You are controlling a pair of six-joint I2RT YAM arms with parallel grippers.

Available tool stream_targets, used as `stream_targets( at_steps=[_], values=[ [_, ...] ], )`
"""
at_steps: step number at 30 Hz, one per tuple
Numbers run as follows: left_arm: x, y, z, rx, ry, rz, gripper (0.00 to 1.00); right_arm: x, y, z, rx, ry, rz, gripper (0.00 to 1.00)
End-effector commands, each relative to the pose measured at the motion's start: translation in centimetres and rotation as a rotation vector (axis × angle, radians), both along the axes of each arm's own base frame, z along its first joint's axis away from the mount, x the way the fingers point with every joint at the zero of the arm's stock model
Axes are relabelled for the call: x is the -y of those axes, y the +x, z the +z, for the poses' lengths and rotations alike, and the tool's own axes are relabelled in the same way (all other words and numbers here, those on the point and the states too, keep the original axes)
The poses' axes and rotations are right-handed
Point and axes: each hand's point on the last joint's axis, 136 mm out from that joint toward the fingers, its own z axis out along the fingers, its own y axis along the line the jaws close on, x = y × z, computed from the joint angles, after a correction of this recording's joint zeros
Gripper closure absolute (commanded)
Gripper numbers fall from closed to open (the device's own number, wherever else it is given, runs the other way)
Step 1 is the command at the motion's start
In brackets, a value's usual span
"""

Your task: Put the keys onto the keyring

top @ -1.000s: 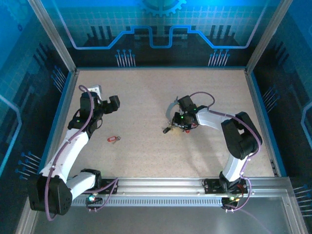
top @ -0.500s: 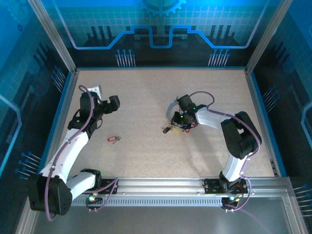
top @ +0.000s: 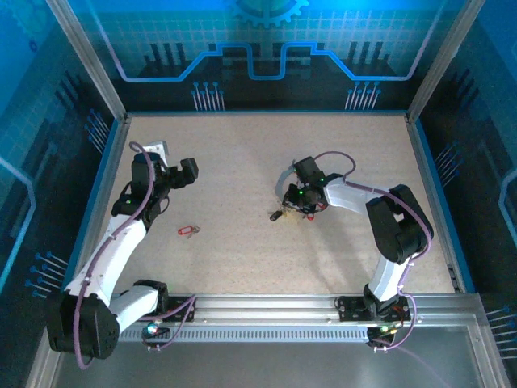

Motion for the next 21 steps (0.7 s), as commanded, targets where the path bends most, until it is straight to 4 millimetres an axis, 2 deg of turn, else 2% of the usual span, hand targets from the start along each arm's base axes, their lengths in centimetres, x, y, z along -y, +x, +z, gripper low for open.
stream_targets(
  at_steps=[1, 8, 10, 21],
  values=[
    [-0.26, -0.24, 0.48, 0.027, 0.007, 0.011, 0.01, -0.47, -0.43, -0.95, -0.037, 0.008, -0.004, 0.77],
    [-0.33, -0.32, 0.61, 0.032, 0.007, 0.015, 0.01, -0.60, -0.45, -1.34, -0.047, 0.011, -0.010, 0.75],
    [-0.34, -0.34, 0.58, 0.031, 0.008, 0.015, 0.01, -0.70, -0.40, -1.31, -0.046, 0.018, -0.012, 0.78],
    [-0.38, -0.37, 0.66, 0.034, 0.009, 0.017, 0.01, -1.18, -0.34, -1.47, -0.083, 0.056, -0.058, 0.82]
  ],
)
